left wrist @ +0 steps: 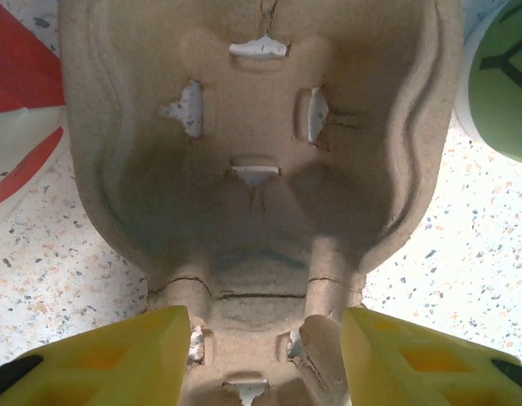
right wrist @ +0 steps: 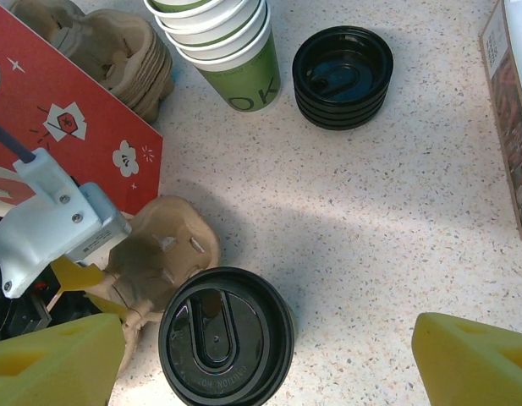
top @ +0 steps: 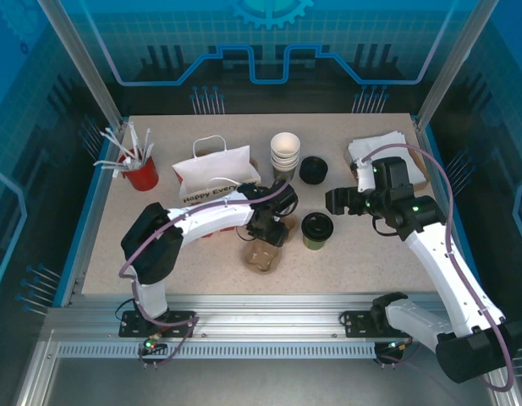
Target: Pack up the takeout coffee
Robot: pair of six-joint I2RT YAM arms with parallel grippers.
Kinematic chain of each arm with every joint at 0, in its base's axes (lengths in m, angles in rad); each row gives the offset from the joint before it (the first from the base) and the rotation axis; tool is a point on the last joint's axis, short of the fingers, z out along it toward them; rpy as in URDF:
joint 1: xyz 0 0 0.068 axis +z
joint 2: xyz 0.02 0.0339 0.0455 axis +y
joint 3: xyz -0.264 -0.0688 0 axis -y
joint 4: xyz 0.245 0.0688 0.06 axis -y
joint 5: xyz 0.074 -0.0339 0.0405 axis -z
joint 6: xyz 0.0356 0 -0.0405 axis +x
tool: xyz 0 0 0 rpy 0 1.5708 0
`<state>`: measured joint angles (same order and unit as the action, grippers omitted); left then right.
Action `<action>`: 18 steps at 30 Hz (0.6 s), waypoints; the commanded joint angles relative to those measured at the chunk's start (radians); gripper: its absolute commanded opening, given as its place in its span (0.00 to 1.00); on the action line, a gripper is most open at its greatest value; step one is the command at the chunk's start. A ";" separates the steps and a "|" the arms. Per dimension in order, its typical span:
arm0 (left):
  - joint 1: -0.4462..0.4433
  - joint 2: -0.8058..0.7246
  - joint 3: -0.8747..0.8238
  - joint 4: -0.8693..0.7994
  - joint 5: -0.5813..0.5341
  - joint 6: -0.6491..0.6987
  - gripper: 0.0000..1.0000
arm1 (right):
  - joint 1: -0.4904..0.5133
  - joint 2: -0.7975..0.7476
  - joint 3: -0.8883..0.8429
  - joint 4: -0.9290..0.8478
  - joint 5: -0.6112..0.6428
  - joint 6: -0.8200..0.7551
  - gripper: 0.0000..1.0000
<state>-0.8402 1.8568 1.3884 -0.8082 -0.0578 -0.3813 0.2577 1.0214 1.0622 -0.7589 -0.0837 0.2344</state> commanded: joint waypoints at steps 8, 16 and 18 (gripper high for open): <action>0.006 0.037 -0.004 0.004 -0.021 -0.025 0.50 | 0.009 -0.007 -0.002 0.003 -0.010 -0.018 0.89; 0.006 0.046 -0.008 -0.007 -0.033 -0.022 0.51 | 0.009 -0.012 -0.007 0.006 -0.009 -0.023 0.90; 0.003 0.047 -0.010 -0.003 -0.029 -0.024 0.52 | 0.010 -0.011 -0.007 0.006 -0.011 -0.024 0.90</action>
<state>-0.8394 1.8862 1.3884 -0.8021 -0.0738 -0.3943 0.2577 1.0214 1.0611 -0.7578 -0.0837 0.2272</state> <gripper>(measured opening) 0.515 0.896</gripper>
